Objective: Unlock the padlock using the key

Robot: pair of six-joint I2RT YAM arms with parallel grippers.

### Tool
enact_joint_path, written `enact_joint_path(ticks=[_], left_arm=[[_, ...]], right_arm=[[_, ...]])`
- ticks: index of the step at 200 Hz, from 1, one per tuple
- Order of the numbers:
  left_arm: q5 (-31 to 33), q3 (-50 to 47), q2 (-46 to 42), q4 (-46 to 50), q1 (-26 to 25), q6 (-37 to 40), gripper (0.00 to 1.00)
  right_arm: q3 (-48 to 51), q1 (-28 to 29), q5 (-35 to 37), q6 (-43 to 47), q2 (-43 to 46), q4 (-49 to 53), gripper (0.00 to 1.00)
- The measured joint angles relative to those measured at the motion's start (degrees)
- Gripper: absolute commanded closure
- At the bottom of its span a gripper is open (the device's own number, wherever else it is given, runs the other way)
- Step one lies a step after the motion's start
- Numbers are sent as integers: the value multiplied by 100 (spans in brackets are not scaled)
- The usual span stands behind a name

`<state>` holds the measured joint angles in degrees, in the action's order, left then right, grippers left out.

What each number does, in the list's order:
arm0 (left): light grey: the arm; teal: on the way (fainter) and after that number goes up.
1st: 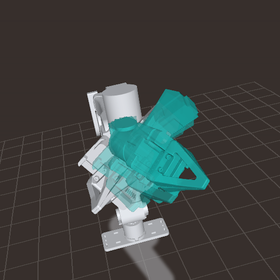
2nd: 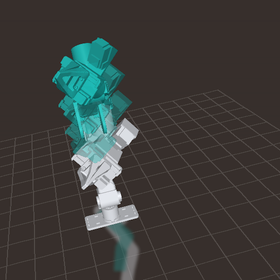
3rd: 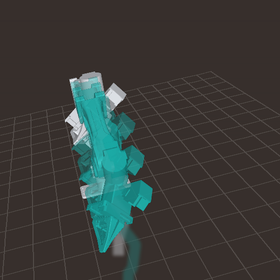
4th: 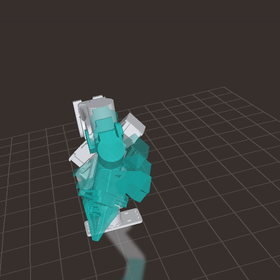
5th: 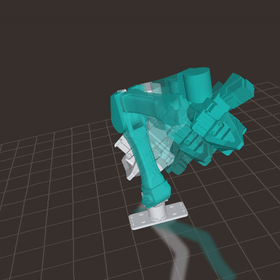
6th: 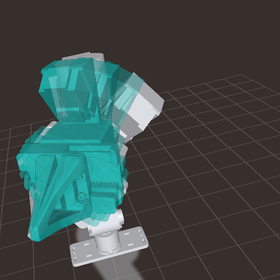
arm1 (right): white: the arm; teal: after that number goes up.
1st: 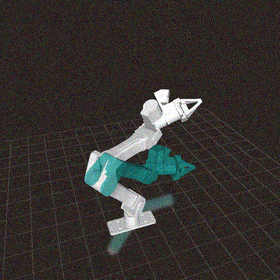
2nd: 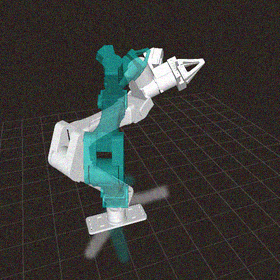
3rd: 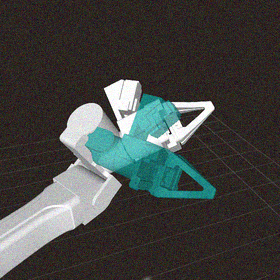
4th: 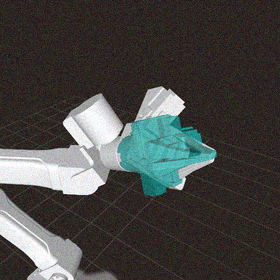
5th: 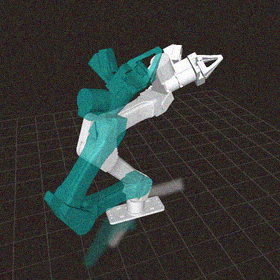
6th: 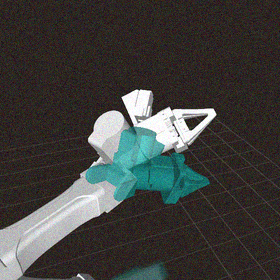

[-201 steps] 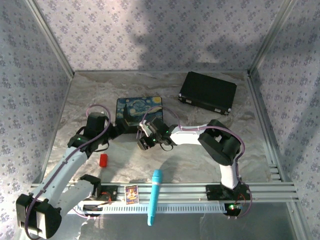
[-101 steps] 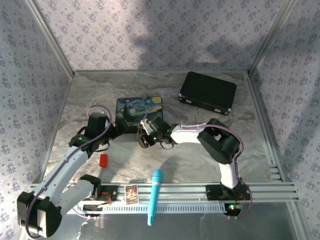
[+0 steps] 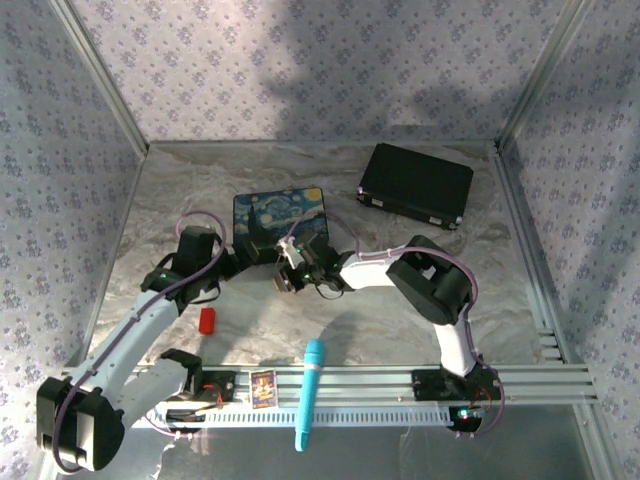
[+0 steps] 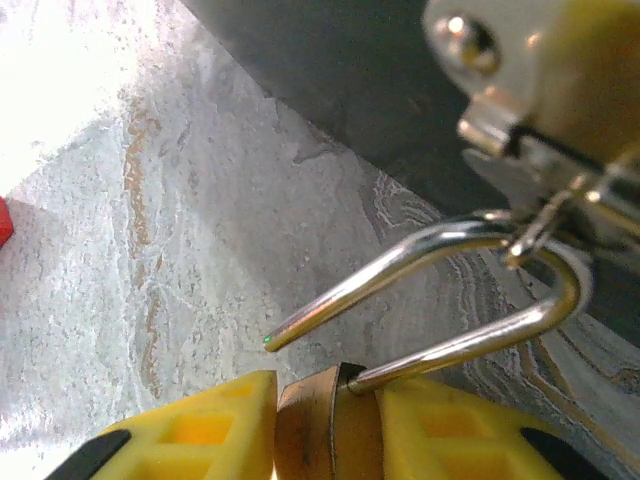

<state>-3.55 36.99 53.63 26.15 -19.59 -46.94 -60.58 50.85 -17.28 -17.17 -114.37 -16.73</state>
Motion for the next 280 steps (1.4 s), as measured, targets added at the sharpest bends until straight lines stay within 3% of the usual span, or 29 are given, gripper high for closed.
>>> enact_joint_path(ticks=[34, 85, 123, 152, 207, 240, 280], left_arm=[[17, 0, 63, -46, 0, 2, 0], [358, 164, 328, 83, -170, 422, 0], [1598, 1274, 1104, 472, -1311, 1784, 19], [2179, 2015, 1818, 560, -1965, 3285, 23], [1880, 2426, 3069, 407, -2020, 5517, 24], [1646, 2444, 3591, 313, -2120, 6140, 24], [2175, 2450, 3821, 197, -2455, 6356, 46]], right_arm=[[501, -212, -413, -326, 125, -761, 91], [911, -426, -612, -562, 313, -1126, 94], [1292, -621, -896, -929, 372, -1742, 96], [1504, -717, -1019, -1167, 372, -2149, 97], [1956, -863, -1084, -1626, 426, -2559, 98], [2124, -898, -1082, -1801, 439, -2839, 99], [2277, -881, -994, -2208, 431, -3185, 100]])
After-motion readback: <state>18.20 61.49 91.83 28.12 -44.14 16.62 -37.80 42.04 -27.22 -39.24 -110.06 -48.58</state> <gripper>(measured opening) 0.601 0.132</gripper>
